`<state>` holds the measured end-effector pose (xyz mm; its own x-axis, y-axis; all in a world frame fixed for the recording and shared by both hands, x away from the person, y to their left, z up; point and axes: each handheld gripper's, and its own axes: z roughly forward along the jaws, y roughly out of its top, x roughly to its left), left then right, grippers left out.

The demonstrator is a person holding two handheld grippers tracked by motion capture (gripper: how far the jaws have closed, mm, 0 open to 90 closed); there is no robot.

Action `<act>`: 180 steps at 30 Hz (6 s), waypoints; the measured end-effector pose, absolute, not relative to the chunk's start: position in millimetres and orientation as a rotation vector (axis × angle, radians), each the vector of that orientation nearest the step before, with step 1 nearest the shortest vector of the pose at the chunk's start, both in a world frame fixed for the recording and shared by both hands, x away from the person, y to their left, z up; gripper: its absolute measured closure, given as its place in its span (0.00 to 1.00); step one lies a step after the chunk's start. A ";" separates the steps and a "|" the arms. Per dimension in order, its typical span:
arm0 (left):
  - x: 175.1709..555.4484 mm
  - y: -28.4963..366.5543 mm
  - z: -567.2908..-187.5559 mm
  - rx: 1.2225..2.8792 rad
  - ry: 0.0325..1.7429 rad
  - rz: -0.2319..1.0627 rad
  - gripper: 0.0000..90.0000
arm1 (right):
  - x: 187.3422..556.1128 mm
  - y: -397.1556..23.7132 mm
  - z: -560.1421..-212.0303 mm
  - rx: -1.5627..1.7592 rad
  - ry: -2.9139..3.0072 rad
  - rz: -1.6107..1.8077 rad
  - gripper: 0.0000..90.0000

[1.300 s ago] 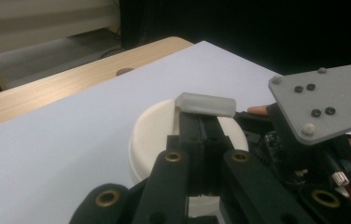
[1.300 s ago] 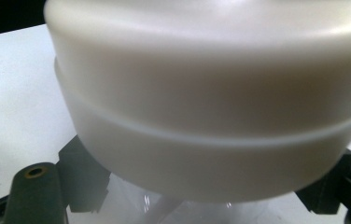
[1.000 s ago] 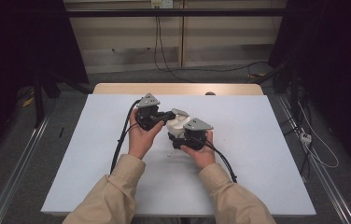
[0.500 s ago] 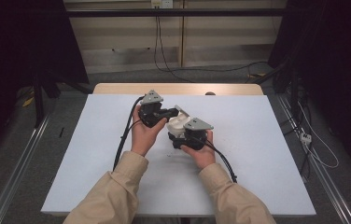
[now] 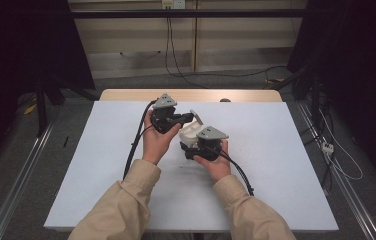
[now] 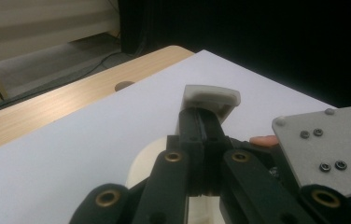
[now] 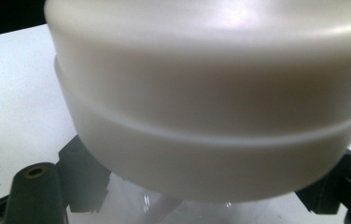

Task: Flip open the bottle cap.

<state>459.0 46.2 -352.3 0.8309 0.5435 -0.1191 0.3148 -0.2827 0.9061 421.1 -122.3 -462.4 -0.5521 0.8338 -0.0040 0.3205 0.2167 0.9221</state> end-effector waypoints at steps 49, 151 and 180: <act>471.2 24.5 -345.3 1.918 0.613 0.260 1.00 | 421.7 -122.4 -462.5 1.061 1.985 1.313 0.21; 497.5 -6.7 -359.6 1.958 0.573 0.231 1.00 | 422.0 -122.3 -462.6 1.064 1.990 1.309 0.21; 501.0 -9.3 -364.8 1.958 0.572 0.226 1.00 | 422.1 -122.3 -462.6 1.062 1.992 1.307 0.21</act>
<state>501.0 -9.3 -364.8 0.8684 0.4871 -0.0930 0.2916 -0.3499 0.8903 422.1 -122.3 -462.6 -0.5525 0.8335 -0.0087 0.3237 0.2241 0.9192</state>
